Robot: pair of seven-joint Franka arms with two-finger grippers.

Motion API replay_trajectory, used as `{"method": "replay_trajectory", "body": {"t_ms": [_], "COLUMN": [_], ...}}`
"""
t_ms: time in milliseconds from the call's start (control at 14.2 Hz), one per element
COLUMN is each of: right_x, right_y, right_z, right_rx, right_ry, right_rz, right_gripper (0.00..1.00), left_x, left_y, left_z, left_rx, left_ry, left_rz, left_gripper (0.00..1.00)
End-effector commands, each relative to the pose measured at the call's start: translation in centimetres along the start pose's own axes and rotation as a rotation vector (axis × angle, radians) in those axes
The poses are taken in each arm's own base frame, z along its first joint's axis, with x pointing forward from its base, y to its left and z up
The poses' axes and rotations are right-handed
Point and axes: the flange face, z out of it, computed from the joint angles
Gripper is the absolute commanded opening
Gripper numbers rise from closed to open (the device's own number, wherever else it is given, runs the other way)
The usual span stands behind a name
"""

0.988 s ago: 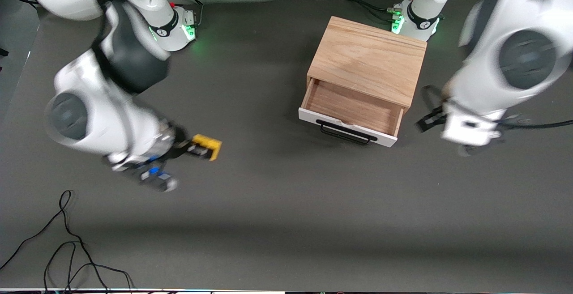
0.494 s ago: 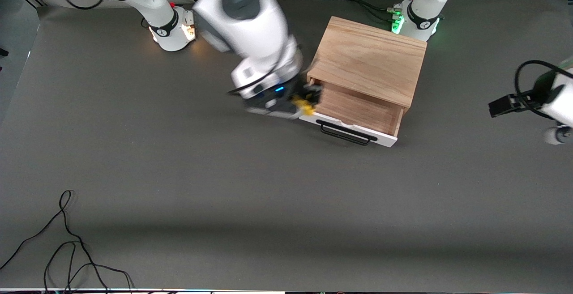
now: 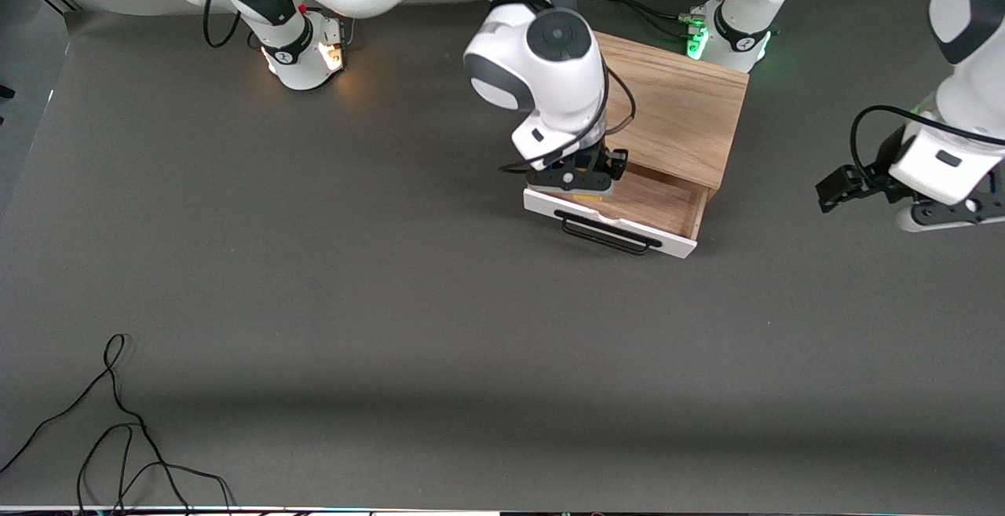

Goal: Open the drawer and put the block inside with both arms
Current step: 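Carry the cube over the open drawer while the left gripper withdraws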

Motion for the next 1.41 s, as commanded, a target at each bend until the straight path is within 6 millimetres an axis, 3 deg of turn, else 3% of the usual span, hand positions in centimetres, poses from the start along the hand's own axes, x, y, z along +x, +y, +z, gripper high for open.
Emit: {"method": "replay_trajectory", "body": {"t_ms": [0,353,706,918,988,1059,1271,1341], "right_x": [-0.7,-1.8,-2.2,-2.3,-2.3,-2.2,-2.2,-2.1], "right_y": [-0.4,-0.4,0.2,0.1,0.1,0.1,0.0,-0.1], "right_z": [0.9,2.3,5.4,5.8,6.1,6.4,6.7,6.7], "right_rx": [-0.014,-0.037,-0.089,-0.086,-0.084,-0.085,-0.068,-0.064], "right_ry": [0.017,0.005,0.017,0.014,0.013,0.011,0.014,0.018], "right_rz": [0.014,0.027,0.021,0.037,0.042,0.06,0.075,0.072], "right_gripper": [0.08,0.08,0.1,0.13,0.19,0.2,0.39,0.71], "left_x": [-0.7,-0.5,-0.2,0.4,0.3,0.3,0.3,0.1], "left_y": [-0.4,0.5,0.5,0.6,0.6,0.6,0.8,1.0], "left_z": [-2.5,-7.3,-7.0,-7.4,-7.3,-7.3,-7.3,-7.3], "left_rx": [-0.02,-0.015,-0.008,-0.012,-0.012,-0.012,-0.011,-0.01], "left_ry": [0.034,-0.029,-0.048,-0.04,-0.045,-0.045,-0.046,-0.051], "left_rz": [0.009,0.063,0.064,0.053,0.053,0.056,0.058,0.061], "left_gripper": [1.0,1.0,1.0,1.0,1.0,1.0,1.0,1.0]}}
